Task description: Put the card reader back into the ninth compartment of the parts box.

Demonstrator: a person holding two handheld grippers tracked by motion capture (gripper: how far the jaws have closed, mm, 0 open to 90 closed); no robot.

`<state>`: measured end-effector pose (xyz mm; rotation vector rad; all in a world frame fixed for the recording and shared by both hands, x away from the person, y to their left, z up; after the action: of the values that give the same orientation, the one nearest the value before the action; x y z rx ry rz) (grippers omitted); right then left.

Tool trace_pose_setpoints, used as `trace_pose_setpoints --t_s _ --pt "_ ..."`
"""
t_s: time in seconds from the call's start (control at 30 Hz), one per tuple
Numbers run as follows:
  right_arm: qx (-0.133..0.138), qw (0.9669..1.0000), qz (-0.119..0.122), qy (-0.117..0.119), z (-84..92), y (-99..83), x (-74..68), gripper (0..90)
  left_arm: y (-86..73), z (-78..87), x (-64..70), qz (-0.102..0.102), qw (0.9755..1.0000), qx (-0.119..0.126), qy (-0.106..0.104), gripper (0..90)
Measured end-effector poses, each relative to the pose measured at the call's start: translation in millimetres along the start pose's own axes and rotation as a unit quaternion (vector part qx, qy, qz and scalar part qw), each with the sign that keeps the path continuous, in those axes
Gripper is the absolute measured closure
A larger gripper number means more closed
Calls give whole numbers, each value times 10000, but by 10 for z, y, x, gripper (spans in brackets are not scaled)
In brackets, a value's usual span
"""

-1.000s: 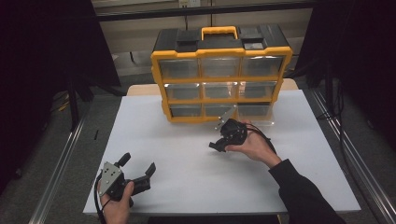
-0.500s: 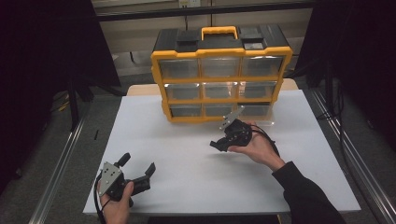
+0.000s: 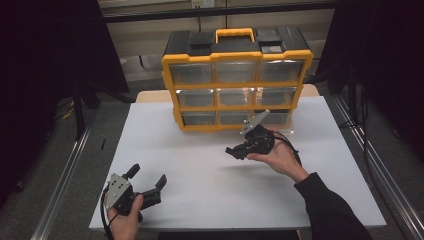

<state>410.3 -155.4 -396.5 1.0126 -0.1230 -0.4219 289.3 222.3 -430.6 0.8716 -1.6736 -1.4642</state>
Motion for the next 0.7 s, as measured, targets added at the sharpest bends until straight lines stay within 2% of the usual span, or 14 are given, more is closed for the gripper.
trace_pose_setpoints --t_s 0.7 --pt "390 9991 -47 -143 131 71 -6 739 3 2 -2 -15 10000 5 0 23"
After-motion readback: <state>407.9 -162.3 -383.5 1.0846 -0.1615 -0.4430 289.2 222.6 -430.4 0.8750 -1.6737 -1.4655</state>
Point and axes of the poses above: each handheld gripper's, and its own axes: z roughly backward along the jaws, y roughly out of its top, x roughly to its right, the point moved 1 cm from there along -z, roughly forward along the jaws, and after that the axes turned 15 degrees about x, right-handed, at the moved point
